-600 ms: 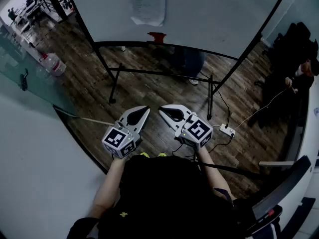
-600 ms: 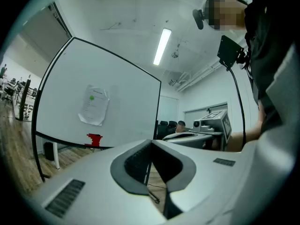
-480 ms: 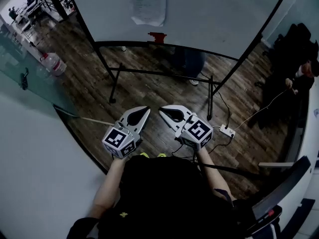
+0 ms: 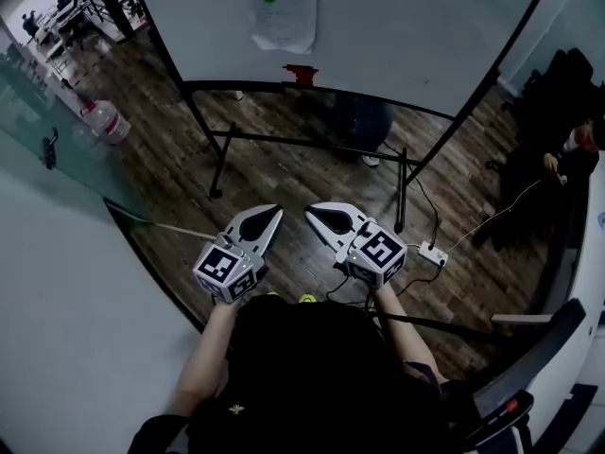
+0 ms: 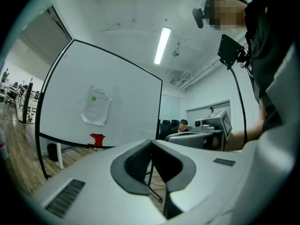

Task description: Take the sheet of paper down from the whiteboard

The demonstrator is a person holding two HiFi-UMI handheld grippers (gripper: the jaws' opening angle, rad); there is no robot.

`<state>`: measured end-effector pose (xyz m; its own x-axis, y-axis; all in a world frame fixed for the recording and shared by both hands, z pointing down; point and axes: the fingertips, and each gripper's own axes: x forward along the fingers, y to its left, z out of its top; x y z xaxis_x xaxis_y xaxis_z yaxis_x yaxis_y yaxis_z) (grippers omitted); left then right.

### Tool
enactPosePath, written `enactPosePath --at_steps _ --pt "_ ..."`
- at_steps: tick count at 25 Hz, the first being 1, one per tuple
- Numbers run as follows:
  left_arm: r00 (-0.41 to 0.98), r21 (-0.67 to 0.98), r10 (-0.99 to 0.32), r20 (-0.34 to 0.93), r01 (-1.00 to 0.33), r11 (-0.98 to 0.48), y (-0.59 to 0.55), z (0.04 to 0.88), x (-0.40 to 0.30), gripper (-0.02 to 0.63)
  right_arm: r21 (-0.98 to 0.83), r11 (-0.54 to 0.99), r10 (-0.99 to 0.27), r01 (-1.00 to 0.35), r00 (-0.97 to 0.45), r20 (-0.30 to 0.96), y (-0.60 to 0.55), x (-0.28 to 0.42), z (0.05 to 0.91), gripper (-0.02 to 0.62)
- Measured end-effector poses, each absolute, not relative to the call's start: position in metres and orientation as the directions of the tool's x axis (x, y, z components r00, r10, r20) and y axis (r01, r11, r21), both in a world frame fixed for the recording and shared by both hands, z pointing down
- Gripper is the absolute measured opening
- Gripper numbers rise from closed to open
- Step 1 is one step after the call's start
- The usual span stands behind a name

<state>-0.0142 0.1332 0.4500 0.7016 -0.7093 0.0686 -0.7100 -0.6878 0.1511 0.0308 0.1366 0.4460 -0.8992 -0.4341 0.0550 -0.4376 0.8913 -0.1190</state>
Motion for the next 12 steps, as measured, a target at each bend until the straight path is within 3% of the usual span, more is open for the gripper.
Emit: enactPosePath --at_steps 12 --pt "0.692 0.164 -0.718 0.08 -0.719 -0.675 0.1308 0.4516 -0.0147 0.028 -0.129 0.899 -0.414 -0.418 -0.908 0.058 0.1333 0.0286 0.4442 0.006"
